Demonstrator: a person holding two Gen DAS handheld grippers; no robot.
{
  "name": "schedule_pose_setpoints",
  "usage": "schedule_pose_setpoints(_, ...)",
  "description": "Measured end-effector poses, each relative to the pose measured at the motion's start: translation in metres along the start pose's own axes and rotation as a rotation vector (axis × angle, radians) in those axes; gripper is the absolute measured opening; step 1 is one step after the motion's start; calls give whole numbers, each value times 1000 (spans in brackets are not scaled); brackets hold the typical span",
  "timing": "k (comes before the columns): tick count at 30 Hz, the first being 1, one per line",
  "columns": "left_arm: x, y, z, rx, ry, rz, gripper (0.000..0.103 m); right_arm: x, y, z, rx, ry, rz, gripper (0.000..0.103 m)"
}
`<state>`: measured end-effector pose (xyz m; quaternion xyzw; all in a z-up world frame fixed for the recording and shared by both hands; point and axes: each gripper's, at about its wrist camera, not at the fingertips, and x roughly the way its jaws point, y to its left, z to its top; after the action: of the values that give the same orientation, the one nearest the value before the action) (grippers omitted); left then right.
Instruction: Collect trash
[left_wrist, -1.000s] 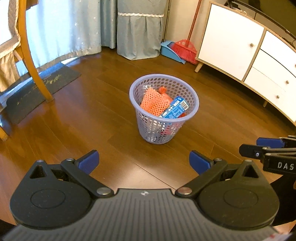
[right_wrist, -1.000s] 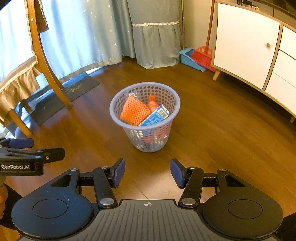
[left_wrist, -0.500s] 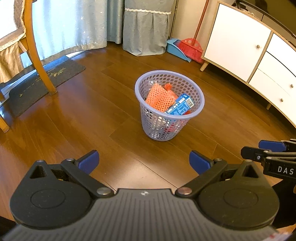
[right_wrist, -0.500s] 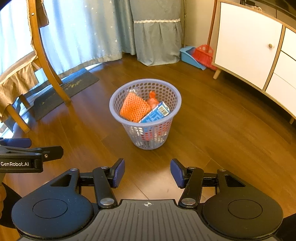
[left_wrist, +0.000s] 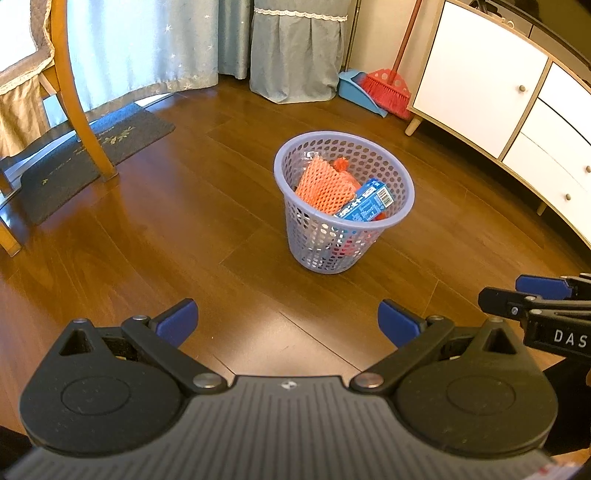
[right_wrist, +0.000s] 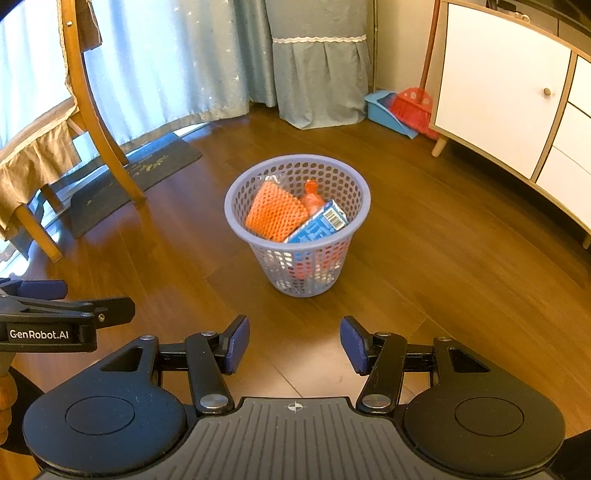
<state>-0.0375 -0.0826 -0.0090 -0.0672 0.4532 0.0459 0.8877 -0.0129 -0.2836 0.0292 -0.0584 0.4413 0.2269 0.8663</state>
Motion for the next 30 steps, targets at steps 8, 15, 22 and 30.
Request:
schedule_pose_setpoints(8,1,1,-2,-2,12,-4,102,3,2,1,-5,7,4,52)
schedule_pose_setpoints(15,2,3,-2,-5,15,-10,102,4,5,0,-14,12,7,52)
schedule_pose_setpoints(22,2,1,-3,-2,16,-12,102,6,8,-1,-16,15,11,52)
schedule_pose_setpoints(30,3,1,-3,5,12,-11,102,5,8,-1,-15,15,11,52)
